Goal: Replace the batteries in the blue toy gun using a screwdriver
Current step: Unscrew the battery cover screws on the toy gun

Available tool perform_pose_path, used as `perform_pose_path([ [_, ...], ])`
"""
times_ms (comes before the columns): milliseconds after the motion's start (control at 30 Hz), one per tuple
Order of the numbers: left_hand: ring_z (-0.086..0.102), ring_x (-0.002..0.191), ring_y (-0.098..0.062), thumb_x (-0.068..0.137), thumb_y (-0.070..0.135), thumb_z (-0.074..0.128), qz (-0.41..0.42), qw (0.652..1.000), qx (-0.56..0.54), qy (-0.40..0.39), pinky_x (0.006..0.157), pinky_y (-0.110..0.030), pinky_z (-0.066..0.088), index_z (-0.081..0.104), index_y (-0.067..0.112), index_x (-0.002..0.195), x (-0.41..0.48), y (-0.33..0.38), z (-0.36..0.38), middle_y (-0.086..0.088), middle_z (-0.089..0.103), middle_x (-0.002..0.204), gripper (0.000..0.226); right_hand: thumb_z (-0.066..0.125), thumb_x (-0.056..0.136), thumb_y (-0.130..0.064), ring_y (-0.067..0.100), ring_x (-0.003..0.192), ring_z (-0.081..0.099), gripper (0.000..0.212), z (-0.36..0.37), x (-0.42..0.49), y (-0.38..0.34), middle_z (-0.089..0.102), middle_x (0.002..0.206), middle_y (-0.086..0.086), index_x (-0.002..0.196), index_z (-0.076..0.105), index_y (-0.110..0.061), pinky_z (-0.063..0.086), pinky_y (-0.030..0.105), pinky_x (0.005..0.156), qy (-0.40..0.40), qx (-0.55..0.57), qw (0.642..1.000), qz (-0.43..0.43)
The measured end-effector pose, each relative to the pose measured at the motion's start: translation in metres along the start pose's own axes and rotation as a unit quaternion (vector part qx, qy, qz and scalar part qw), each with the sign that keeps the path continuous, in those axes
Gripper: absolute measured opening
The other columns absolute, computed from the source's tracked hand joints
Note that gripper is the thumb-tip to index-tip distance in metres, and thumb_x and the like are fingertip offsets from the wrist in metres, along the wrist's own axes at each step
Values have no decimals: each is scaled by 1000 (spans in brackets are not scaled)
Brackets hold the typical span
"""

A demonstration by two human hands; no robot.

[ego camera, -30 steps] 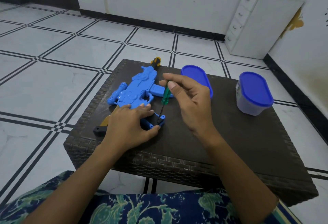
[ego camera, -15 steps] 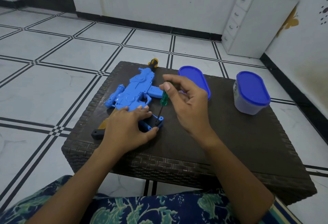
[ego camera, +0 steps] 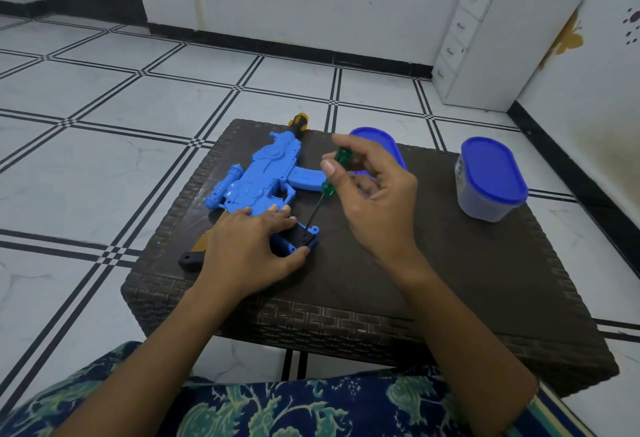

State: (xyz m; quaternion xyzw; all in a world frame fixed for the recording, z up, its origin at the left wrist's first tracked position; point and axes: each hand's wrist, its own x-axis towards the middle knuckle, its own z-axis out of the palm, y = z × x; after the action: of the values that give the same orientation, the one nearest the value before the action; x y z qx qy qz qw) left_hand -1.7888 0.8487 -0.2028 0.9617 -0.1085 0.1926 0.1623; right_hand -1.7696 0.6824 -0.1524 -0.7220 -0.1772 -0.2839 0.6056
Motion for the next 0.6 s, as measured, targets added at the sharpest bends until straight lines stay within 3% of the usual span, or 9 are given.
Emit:
perform_pose_path([
  [133,67,96,-16,61,61,61,-2,1000,-3,2,74,-33,53,75,31,100,0,-1,0,14,70,108,51,70,88,-6,-1,77,64,23,-4,4,1,67,88,-9,110,68,-10,57,25,65,59,-33,997,-25],
  [267,68,96,-14,64,65,51,8,1000,-8,11,78,-33,53,75,30,98,0,-1,2,12,70,108,55,69,89,-11,7,63,56,25,-7,4,15,67,90,-2,113,69,-11,51,21,60,60,-158,985,-21],
  [400,67,100,-11,65,63,50,22,1000,-8,14,84,-33,51,75,27,98,0,-1,5,10,70,109,55,65,89,-12,20,91,60,33,-9,1,27,70,105,4,122,66,-13,53,37,80,-77,-286,955,-1],
  [600,64,106,-9,69,60,51,34,999,-3,5,90,-35,49,74,24,102,-1,-3,8,7,69,112,54,59,95,-20,22,116,53,40,-8,-2,37,65,123,1,134,56,-25,49,41,92,-263,-428,861,76],
])
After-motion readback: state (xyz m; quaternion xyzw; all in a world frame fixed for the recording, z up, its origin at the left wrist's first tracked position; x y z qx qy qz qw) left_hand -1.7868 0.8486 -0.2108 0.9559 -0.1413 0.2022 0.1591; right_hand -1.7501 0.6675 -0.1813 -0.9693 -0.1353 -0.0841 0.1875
